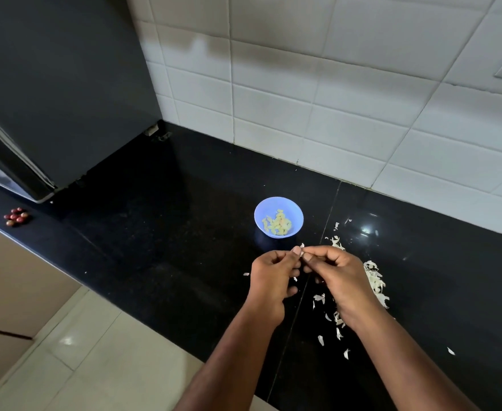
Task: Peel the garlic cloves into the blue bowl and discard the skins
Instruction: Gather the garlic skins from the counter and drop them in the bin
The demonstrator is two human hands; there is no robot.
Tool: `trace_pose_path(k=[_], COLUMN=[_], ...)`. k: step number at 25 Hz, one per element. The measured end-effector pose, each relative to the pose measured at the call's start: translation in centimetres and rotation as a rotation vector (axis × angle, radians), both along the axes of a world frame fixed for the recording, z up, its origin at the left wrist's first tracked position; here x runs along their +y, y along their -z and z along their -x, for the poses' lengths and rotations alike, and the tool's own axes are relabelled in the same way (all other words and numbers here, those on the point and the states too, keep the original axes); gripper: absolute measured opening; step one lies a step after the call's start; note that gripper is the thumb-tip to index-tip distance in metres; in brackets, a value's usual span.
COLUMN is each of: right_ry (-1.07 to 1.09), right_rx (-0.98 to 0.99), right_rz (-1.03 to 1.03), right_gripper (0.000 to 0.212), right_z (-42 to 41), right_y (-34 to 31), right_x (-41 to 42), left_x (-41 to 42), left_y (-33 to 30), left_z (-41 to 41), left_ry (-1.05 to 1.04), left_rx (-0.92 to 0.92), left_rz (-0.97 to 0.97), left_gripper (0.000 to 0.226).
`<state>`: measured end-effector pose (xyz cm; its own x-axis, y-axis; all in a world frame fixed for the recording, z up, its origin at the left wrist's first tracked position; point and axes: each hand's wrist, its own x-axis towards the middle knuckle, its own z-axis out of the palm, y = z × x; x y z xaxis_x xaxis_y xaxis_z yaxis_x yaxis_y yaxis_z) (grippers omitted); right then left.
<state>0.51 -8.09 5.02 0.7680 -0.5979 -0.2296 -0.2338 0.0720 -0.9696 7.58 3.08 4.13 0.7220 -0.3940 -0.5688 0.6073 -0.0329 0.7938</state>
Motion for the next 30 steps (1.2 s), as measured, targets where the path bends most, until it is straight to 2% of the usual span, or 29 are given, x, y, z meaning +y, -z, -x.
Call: trace_pose_path(k=[3, 7, 10, 12, 14, 17, 19, 21, 24, 26, 30], right_ry=[0.024, 0.081, 0.104, 0.117, 0.174, 0.299, 0.332, 0.325, 0.272, 0.231, 0.150], right_rx=[-0.001, -0.064, -0.138, -0.128, -0.075, -0.055, -0.107, -0.123, -0.104, -0.081, -0.041], right_rz=[0.158, 0.665, 0.786, 0.732, 0.579, 0.153, -0.087, -0.143, -0.118, -0.111, -0.138], right_gripper=[0.012, 0.014, 0.016, 0.019, 0.019, 0.014, 0.015, 0.016, 0.015, 0.015, 0.017], right_z=[0.7, 1.9, 2.8, 3.4, 4.0, 4.0, 4.2, 4.7, 5.1, 5.2, 5.4], right_y=[0.2, 0.9, 1.1, 1.3, 1.6, 1.5, 1.1, 0.7, 0.3, 0.0, -0.8], right_x=[-0.2, -0.1, -0.7, -1.1, -1.6, -2.3, -2.7, -2.9, -2.6, -2.6, -2.8], left_x=[-0.5, -1.8, -2.7, -3.3, -4.2, -4.6, -4.4, -3.9, -3.7, -3.8, -3.9], left_y=[0.1, 0.2, 0.1, 0.6, 0.7, -0.1, -0.1, 0.5, 0.3, 0.2, 0.4], left_z=[0.3, 1.4, 1.8, 1.9, 2.3, 2.7, 2.8, 2.9, 3.1, 3.2, 3.6], left_ry=[0.026, 0.106, 0.169, 0.191, 0.199, 0.241, 0.336, 0.390, 0.360, 0.324, 0.170], left_rx=[0.097, 0.259, 0.246, 0.152, 0.057, -0.069, -0.266, -0.445, -0.558, -0.588, -0.543], left_rz=[0.053, 0.274, 0.368, 0.306, 0.210, 0.038, -0.144, -0.286, -0.158, -0.064, -0.029], left_gripper=[0.019, 0.026, 0.032, 0.028, 0.027, 0.035, 0.038, 0.034, 0.001, 0.003, 0.003])
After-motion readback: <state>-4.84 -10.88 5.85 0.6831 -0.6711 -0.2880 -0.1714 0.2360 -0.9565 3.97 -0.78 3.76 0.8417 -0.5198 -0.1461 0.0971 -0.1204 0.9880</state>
